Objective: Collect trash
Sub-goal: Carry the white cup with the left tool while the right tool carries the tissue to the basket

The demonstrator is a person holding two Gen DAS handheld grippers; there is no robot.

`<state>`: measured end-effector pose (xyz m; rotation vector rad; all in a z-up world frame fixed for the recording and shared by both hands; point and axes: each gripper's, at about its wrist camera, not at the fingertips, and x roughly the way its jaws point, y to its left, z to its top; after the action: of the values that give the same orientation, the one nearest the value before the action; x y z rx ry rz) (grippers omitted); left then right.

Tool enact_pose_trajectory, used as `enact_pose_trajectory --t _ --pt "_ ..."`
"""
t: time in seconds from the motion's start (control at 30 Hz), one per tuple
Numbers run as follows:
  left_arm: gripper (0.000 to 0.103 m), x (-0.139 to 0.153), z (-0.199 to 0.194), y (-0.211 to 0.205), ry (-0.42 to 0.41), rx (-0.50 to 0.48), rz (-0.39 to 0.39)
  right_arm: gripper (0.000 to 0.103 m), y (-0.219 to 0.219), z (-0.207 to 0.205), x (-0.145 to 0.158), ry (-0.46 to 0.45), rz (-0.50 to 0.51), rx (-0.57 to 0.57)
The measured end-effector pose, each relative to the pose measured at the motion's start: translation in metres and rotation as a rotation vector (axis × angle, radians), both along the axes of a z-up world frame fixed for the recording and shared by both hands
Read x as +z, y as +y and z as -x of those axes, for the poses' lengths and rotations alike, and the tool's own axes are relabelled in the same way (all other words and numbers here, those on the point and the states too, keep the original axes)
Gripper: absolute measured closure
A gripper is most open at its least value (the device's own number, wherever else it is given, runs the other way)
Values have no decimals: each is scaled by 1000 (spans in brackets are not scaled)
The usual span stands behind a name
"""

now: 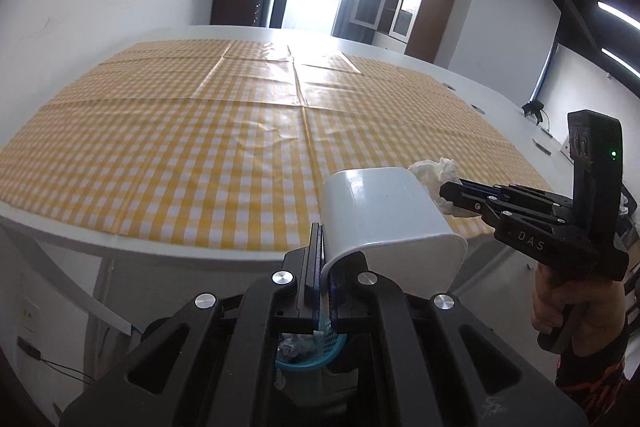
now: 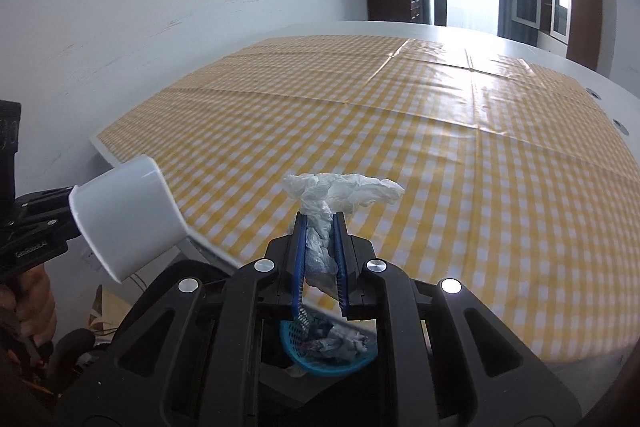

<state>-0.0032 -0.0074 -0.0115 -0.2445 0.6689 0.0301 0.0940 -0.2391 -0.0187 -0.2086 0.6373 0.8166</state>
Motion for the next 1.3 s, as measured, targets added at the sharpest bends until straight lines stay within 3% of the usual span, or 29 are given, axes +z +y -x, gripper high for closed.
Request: enact_pose_trajectory --t 0.27,0.5,0.8,1.3 --pt "101 -31 36 -13 59 -49 -5 91 -21 66 -36 52 22 73" --pt "101 -81 41 -14 167 -55 24 91 -20 94 -80 121 86 113" --pt "101 -156 13 4 322 -13 81 91 4 59 -152 247 175 48" --pt "101 -276 -68 50 524 22 189 90 48 -19 -259 496 297 -53"
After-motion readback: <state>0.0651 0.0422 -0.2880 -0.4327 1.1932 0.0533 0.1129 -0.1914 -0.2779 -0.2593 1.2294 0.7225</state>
